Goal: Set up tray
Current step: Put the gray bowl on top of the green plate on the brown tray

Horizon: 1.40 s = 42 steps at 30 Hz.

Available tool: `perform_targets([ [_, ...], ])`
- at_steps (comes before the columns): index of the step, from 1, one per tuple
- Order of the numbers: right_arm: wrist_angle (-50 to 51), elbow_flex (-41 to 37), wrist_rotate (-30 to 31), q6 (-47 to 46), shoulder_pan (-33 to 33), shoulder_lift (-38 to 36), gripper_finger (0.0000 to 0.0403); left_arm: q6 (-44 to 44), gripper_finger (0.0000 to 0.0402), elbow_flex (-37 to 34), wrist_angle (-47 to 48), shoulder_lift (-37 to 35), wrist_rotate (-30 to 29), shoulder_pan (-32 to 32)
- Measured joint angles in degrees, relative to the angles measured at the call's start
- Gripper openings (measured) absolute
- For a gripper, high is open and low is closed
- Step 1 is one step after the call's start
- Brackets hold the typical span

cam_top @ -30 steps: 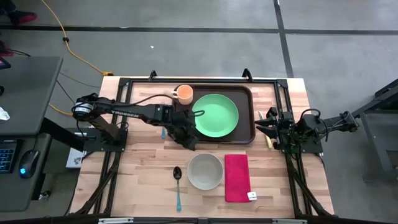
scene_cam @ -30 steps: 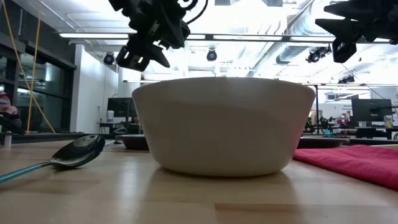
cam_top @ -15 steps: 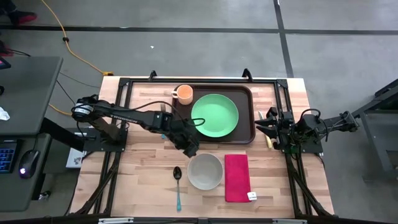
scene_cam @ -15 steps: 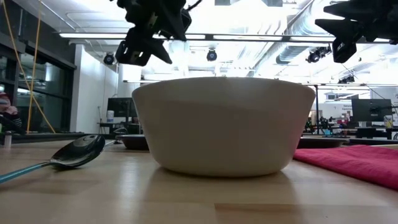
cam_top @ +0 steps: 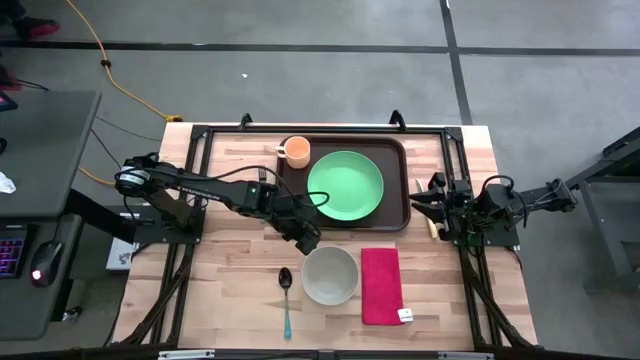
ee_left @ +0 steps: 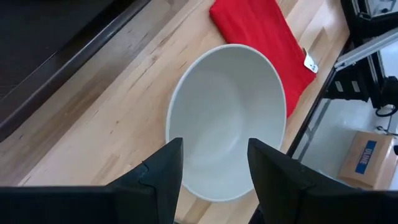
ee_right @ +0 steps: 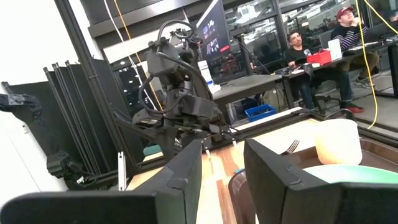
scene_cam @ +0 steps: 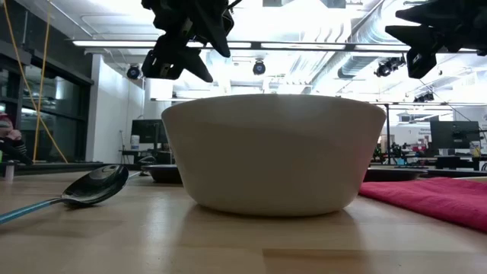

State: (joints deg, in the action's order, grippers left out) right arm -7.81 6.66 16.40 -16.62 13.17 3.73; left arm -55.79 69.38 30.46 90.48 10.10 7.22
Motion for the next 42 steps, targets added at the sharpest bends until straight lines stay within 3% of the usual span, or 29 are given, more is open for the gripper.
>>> perform_targets([
  [9,0.0,0.0,0.0,0.0,0.0,0.0,0.0099,-0.2,0.0209,0.0,13.1,0.1,-3.5,-0.1],
  [18,0.4,0.0,0.0,0.0,0.0,0.0,0.0099,-1.5,0.0209,-0.1,12.8,1.9,1.6,0.7],
  [33,3.1,0.0,0.8,-3.7,0.0,0.0,0.0099,-25.5,0.0209,-0.1,9.2,5.2,5.8,3.4],
  [39,5.4,0.0,1.2,-1.3,0.0,0.0,0.0099,-35.4,0.0209,0.0,6.2,5.7,1.9,5.6],
  [42,6.1,0.0,1.4,-1.3,0.0,0.0,0.0099,-39.6,0.0209,0.0,5.4,5.7,-2.8,7.4],
])
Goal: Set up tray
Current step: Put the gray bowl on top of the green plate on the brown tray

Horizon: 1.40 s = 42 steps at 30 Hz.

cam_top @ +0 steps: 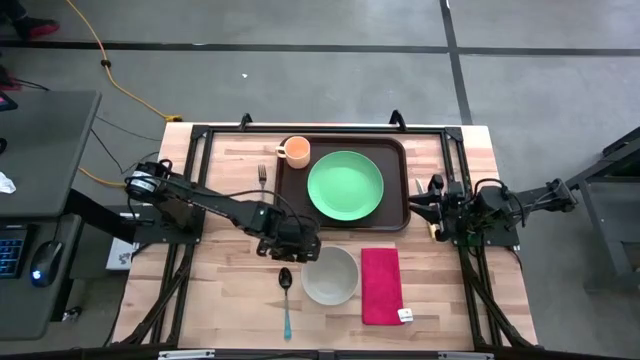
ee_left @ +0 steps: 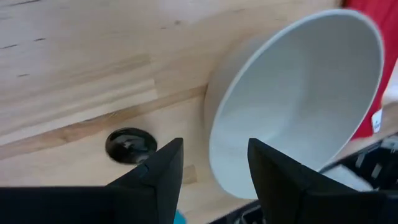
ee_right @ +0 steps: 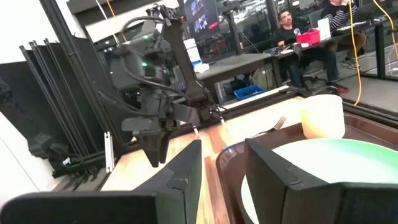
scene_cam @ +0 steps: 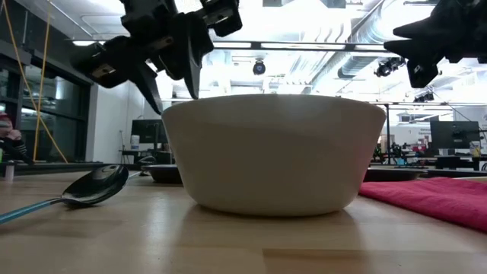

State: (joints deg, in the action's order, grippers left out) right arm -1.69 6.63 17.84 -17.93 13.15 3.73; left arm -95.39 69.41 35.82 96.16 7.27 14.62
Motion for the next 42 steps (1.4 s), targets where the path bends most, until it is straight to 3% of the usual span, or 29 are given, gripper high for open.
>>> perform_targets([
  [3,0.6,0.0,0.0,0.2,0.0,0.0,0.0099,-3.2,0.0209,0.0,-0.5,0.0,-3.1,1.6],
  [12,1.6,0.0,0.1,0.4,0.0,0.0,0.0099,-9.9,0.0209,0.0,-6.4,2.4,-5.0,5.0],
  [19,2.4,0.0,-0.2,0.4,0.0,0.0,0.0099,-10.5,0.0209,0.0,-8.0,5.4,-5.1,5.3],
  [42,2.8,0.0,1.8,0.4,0.0,1.2,0.0099,-11.4,0.0209,0.0,-10.8,5.4,-5.4,5.3],
])
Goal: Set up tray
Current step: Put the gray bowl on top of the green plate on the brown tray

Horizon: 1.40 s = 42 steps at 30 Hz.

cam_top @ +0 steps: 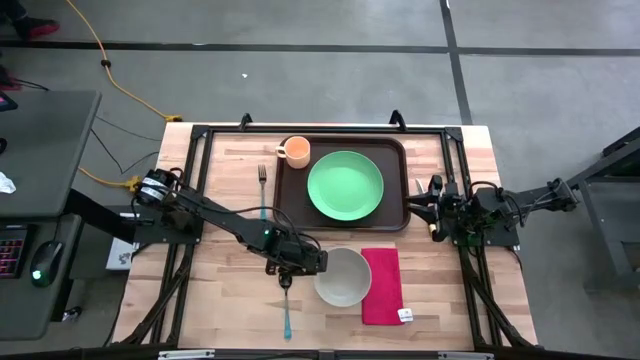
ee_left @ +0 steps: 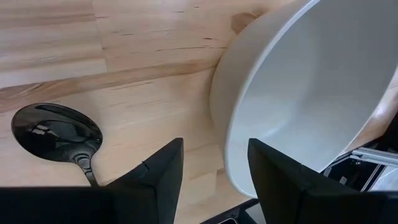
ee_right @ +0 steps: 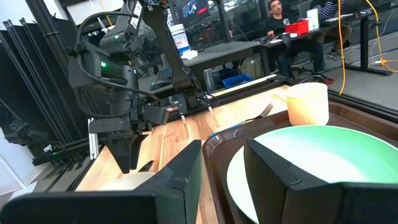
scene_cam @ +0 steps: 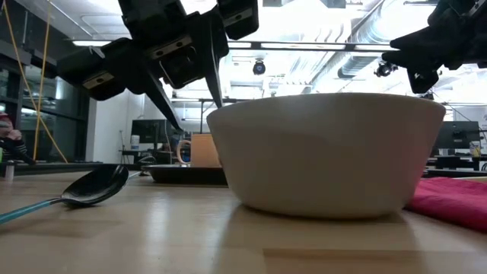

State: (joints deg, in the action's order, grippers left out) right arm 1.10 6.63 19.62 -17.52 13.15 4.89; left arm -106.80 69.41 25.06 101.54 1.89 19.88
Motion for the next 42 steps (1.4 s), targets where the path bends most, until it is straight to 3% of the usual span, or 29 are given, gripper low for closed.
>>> perform_targets([
  [14,0.1,0.0,0.0,0.0,0.0,0.1,0.0099,-1.5,0.0209,0.0,-2.6,3.5,2.5,0.0],
  [42,0.1,0.0,0.4,0.0,0.0,0.4,0.0099,-4.7,0.0209,0.0,-1.5,3.6,1.6,0.0],
])
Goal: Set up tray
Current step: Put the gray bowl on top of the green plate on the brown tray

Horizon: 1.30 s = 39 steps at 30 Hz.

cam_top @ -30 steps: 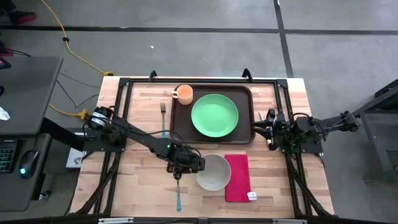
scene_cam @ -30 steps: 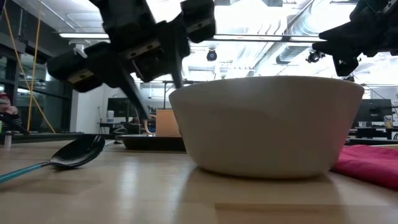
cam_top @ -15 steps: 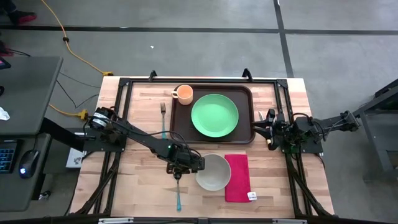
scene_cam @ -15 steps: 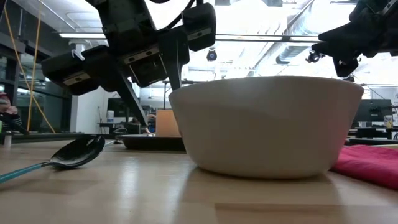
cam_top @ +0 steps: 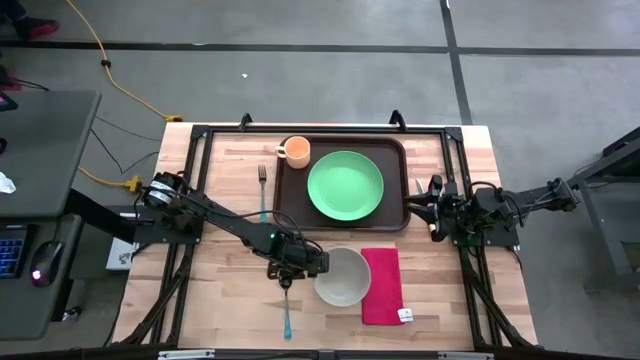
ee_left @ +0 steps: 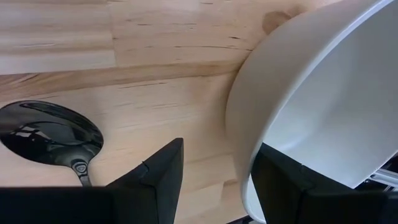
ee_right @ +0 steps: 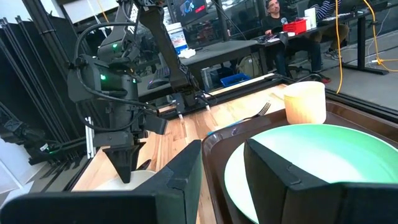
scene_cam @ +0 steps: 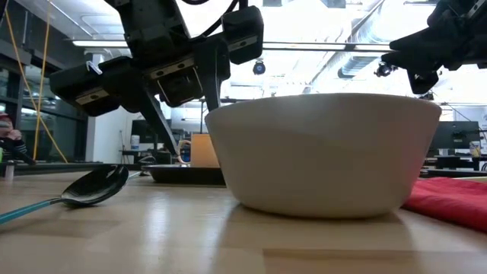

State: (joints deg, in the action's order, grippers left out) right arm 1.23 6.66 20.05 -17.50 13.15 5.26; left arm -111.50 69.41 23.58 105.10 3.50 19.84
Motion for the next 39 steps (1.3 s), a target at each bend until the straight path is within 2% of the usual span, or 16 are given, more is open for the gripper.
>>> perform_targets([
  [13,0.0,0.0,0.6,0.0,0.0,0.0,0.0099,0.1,0.0209,0.0,0.6,0.0,0.6,-1.5],
  [25,0.0,0.0,0.6,0.0,0.0,0.0,0.0099,0.2,0.0209,0.0,3.2,0.1,3.9,-1.9],
  [39,0.0,0.0,0.9,1.1,0.0,0.0,0.0099,-1.3,0.0209,0.0,5.6,0.1,3.8,-1.9],
])
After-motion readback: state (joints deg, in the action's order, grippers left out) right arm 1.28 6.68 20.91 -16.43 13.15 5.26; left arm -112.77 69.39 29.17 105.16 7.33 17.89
